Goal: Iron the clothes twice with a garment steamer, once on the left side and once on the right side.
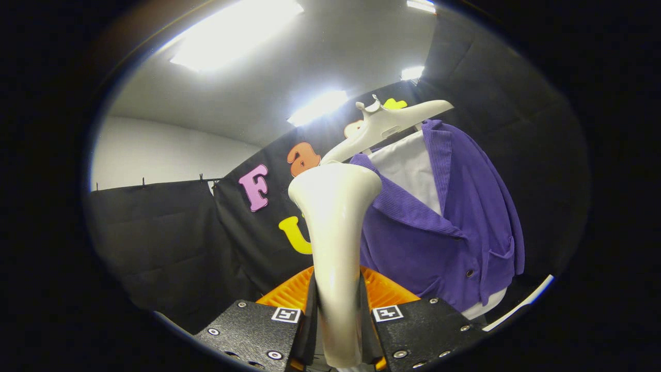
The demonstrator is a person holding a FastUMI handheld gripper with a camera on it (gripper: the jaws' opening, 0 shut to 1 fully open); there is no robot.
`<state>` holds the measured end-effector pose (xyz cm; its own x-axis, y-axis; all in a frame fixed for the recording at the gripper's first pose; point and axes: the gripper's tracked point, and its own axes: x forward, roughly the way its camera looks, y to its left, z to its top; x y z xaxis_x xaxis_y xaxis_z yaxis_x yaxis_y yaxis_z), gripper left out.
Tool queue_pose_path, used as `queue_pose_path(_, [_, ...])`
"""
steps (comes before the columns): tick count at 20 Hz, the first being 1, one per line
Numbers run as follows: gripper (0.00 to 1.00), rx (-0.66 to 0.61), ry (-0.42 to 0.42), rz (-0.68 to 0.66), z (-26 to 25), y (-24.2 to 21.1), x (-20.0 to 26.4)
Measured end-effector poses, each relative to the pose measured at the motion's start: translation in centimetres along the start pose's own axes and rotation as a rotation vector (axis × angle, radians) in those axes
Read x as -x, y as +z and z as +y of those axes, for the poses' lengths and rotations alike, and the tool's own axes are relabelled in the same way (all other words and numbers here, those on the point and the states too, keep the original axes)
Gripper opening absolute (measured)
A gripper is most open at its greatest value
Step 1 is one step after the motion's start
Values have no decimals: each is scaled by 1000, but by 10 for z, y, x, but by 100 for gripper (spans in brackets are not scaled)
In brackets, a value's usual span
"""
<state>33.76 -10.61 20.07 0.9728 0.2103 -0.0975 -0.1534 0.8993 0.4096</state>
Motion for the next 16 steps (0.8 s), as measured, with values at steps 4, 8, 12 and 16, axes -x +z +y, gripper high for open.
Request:
queue_pose_path(4, [36, -16, -40, 21, -21, -3, -46])
queue_pose_path(8, [36, -2, -83, 71, -40, -38, -72])
queue_pose_path(12, [37, -11, -120, 135, -60, -73, -75])
queue_pose_path(16, [37, -25, -157, 205, -77, -114, -70])
